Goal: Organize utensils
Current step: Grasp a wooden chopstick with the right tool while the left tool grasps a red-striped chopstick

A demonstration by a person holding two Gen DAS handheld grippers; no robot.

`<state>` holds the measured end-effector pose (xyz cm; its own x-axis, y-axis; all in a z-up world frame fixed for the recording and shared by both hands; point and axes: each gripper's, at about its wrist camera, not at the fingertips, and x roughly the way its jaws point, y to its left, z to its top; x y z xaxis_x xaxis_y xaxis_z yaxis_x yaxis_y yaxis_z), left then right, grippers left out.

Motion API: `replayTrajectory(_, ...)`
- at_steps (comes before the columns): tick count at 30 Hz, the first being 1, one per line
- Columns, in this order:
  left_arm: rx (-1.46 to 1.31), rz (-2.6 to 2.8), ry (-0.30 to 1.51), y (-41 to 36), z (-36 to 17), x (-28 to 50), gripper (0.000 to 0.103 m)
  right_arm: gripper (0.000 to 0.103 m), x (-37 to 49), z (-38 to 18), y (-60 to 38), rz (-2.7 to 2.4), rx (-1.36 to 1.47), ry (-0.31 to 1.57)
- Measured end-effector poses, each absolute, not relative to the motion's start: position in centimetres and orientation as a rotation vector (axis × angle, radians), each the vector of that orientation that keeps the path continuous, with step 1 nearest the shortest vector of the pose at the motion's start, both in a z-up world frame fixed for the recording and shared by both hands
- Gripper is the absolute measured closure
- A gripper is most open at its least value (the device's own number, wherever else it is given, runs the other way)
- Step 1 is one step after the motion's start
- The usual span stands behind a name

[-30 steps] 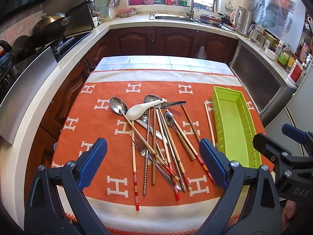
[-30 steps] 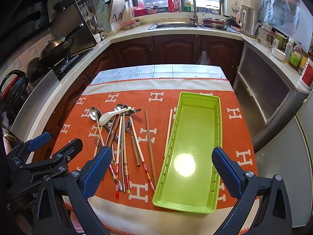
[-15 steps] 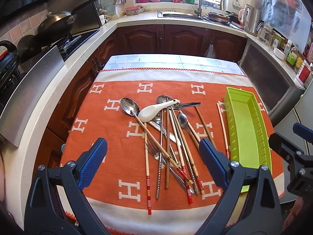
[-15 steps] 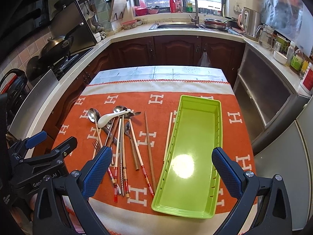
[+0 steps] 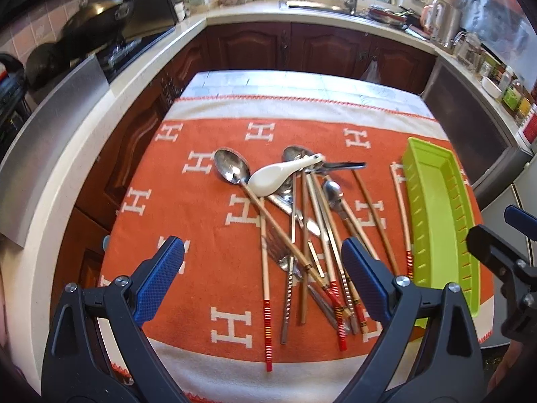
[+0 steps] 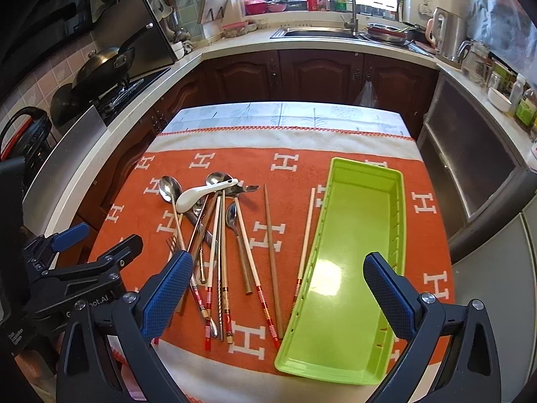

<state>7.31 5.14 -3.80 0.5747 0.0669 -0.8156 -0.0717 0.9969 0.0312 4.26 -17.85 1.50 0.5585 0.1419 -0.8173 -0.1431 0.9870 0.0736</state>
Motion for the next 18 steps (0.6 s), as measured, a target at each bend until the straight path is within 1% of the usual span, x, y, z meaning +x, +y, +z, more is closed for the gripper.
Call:
replayTrajectory(1, -0.023, 0.084, 0.974, 5.8, -4.4, 7.7, 0.009, 0.003, 4.6, 1.3, -17.5, 0.179, -0.009, 0.965)
replayTrajectory(2, -0.040, 0.082, 0.972, 6.2, -4.8, 8.0, 0.010, 0.007, 5.1, 1.0, -17.0, 0.186, -0.018, 0.971)
replayTrajectory(3, -0.059, 0.084, 0.988, 7.0, -5.4, 8.4, 0.011, 0.016, 5.5, 0.7, -16.7, 0.198, -0.022, 0.977)
replayTrajectory(4, -0.074, 0.085, 0.984, 7.5, -6.0, 8.8, 0.013, 0.021, 6.1, 0.3, -16.3, 0.215, -0.025, 0.989)
replayTrajectory(5, -0.089, 0.089, 0.999, 8.1, -6.7, 9.1, 0.017, 0.027, 6.7, -0.2, -16.0, 0.226, -0.028, 1.004)
replayTrajectory(6, -0.102, 0.090, 1.006, 8.7, -7.2, 9.5, 0.023, 0.031, 7.3, -0.7, -15.7, 0.240, -0.027, 1.023)
replayTrajectory(10, -0.197, 0.076, 1.086, 11.1, -10.3, 11.0, 0.035, 0.041, 9.7, -2.8, -14.6, 0.279, -0.027, 1.075)
replayTrajectory(11, -0.218, 0.074, 1.099, 11.6, -11.0, 11.4, 0.040, 0.044, 10.3, -3.4, -14.4, 0.286, -0.020, 1.094)
replayTrajectory(12, -0.235, 0.071, 1.116, 12.0, -11.8, 11.7, 0.045, 0.048, 11.0, -4.0, -14.3, 0.296, -0.007, 1.116)
replayTrajectory(15, -0.260, 0.059, 1.157, 12.7, -13.5, 12.4, 0.054, 0.059, 12.7, -5.8, -13.6, 0.344, 0.030, 1.176)
replayTrajectory(16, -0.265, 0.058, 1.166, 12.8, -14.1, 12.6, 0.056, 0.059, 13.0, -6.3, -13.0, 0.361, 0.032, 1.188)
replayTrajectory(18, -0.275, 0.054, 1.188, 13.0, -14.8, 12.8, 0.066, 0.060, 13.4, -7.0, -11.5, 0.408, 0.017, 1.201)
